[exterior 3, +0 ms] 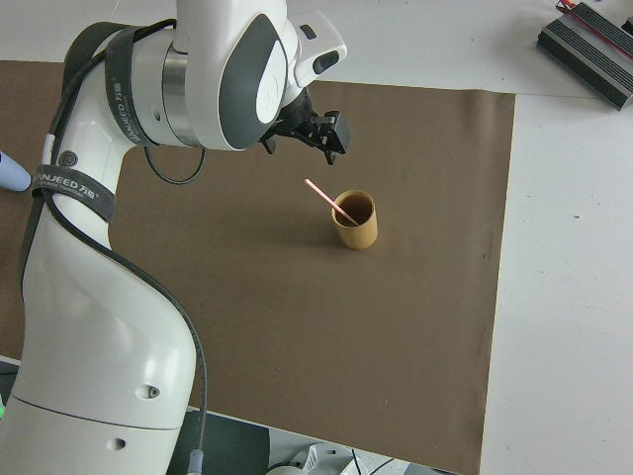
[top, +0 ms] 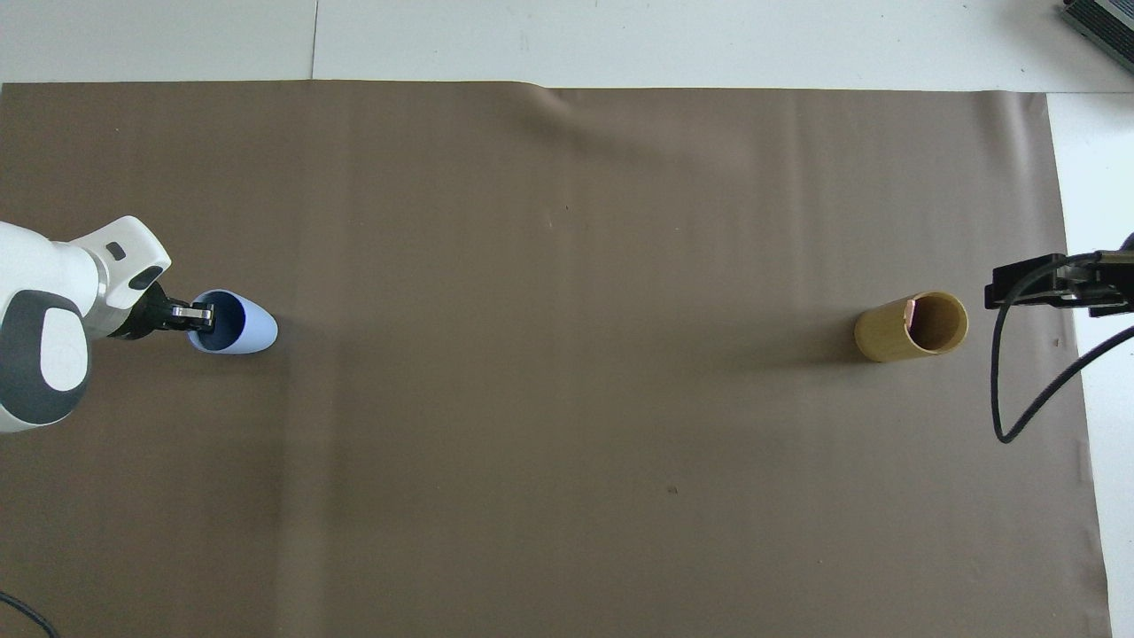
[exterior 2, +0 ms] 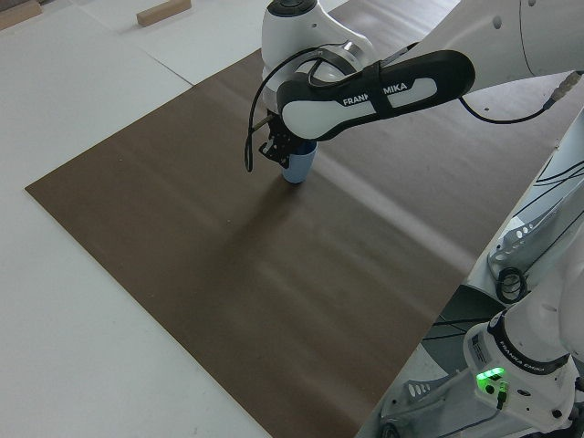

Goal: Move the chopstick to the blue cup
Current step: 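Carry the blue cup with the left gripper to the table center, then withdraw the left gripper while the right gripper reaches the tan cup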

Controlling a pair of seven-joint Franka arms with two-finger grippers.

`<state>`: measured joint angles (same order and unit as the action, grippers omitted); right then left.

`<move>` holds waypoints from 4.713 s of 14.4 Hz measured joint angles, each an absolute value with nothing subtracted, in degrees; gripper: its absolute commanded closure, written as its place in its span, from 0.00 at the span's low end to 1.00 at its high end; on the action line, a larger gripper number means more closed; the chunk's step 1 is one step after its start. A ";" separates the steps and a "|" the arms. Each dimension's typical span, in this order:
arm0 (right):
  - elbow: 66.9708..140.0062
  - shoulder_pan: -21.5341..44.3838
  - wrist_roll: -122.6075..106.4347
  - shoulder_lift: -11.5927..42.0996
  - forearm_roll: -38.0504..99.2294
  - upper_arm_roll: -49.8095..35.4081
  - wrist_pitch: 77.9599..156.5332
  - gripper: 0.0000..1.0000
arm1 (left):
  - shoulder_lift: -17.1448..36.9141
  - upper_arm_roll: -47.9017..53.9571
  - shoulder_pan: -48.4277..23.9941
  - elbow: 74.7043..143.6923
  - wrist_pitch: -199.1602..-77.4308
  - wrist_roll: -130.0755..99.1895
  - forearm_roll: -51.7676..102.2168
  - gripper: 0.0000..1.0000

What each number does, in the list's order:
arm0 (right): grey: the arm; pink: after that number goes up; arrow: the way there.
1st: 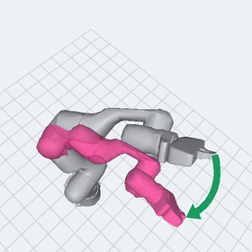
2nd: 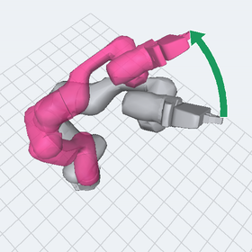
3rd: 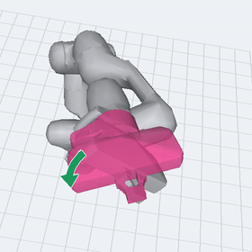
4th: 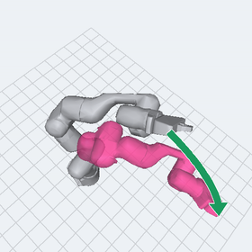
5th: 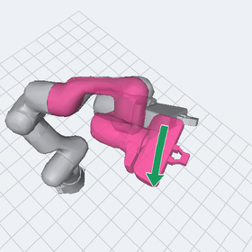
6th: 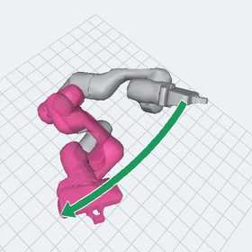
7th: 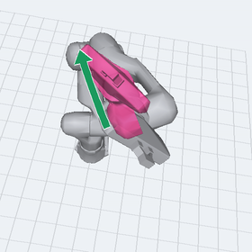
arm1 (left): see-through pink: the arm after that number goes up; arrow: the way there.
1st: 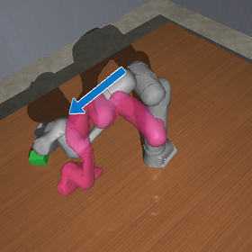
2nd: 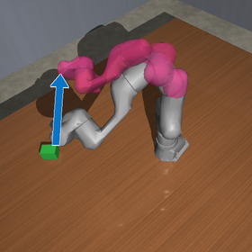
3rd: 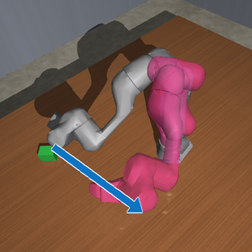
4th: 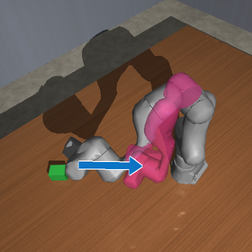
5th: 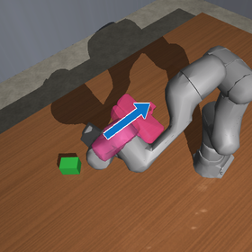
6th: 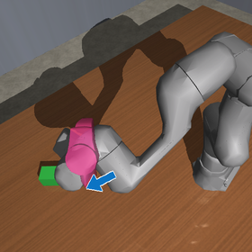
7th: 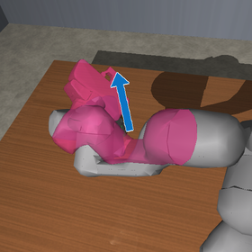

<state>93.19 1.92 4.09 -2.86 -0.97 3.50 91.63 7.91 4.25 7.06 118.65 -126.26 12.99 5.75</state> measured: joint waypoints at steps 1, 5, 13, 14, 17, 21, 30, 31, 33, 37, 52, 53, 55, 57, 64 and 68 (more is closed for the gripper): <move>93.19 1.92 4.09 -2.86 -0.97 3.50 91.63 0.00 | 7.71 4.26 7.06 118.45 -126.24 13.13 5.76 1.00; 93.19 1.92 4.09 -2.86 -0.97 3.50 91.63 0.00 | 5.75 4.79 5.83 117.34 -125.36 13.21 5.82 1.00; 93.19 1.92 4.09 -2.86 -0.97 3.50 91.63 0.00 | 5.00 5.11 -7.20 115.39 -124.67 -0.42 5.99 1.00; 93.19 1.92 4.09 -2.86 -0.97 3.50 91.63 0.00 | 5.08 5.14 -9.46 114.75 -124.67 -3.31 6.01 1.00; 93.19 1.92 4.09 -2.86 -0.97 3.50 91.63 0.00 | 5.95 5.24 -18.08 111.86 -124.15 -14.19 6.00 1.00; 93.19 1.92 4.09 -2.86 -0.97 3.50 91.63 0.00 | 8.24 5.28 -28.15 108.86 -123.83 -27.18 4.36 1.00; 93.19 1.92 4.09 -2.86 -0.97 3.50 91.63 0.00 | 15.40 5.19 -37.10 105.63 -123.78 -36.53 3.61 1.00; 93.19 1.92 4.09 -2.86 -0.97 3.50 91.63 0.00 | 16.44 5.21 -37.29 105.07 -123.78 -36.65 3.61 1.00; 93.19 1.92 4.09 -2.86 -0.97 3.50 91.63 0.00 | 17.83 5.23 -37.38 104.42 -123.81 -36.67 3.61 1.00; 93.19 1.92 4.09 -2.86 -0.97 3.50 91.63 0.00 | 18.58 5.22 -37.39 104.41 -123.79 -36.61 3.59 0.90; 93.30 1.94 4.09 -2.85 -0.97 3.46 92.52 0.00 | 6.99 3.60 -31.63 103.05 -110.40 -29.31 3.29 0.00; 93.62 1.95 4.09 -2.77 -0.95 3.43 93.74 0.00 | 5.29 3.55 -29.45 103.05 -108.44 -26.03 3.26 0.00; 95.46 1.96 4.61 -2.52 -0.87 3.39 95.11 0.00 | 2.49 3.37 -24.15 103.06 -106.35 -19.03 3.25 0.00; 97.48 1.96 8.67 -1.49 0.10 3.41 97.46 0.00 | 0.68 3.20 -19.46 103.01 -105.88 -12.76 3.25 0.00; 98.39 0.18 25.28 6.66 10.70 3.73 104.66 0.00 | -1.29 3.06 -8.25 92.25 -94.55 -0.97 3.23 0.00; 98.38 -4.13 31.73 8.61 17.89 3.93 105.95 0.00 | 0.25 3.00 -3.91 85.50 -88.76 4.26 3.23 0.00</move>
<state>98.38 -4.13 31.73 8.61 17.89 3.93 105.95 0.25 3.00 -3.91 85.50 -88.76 4.26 3.23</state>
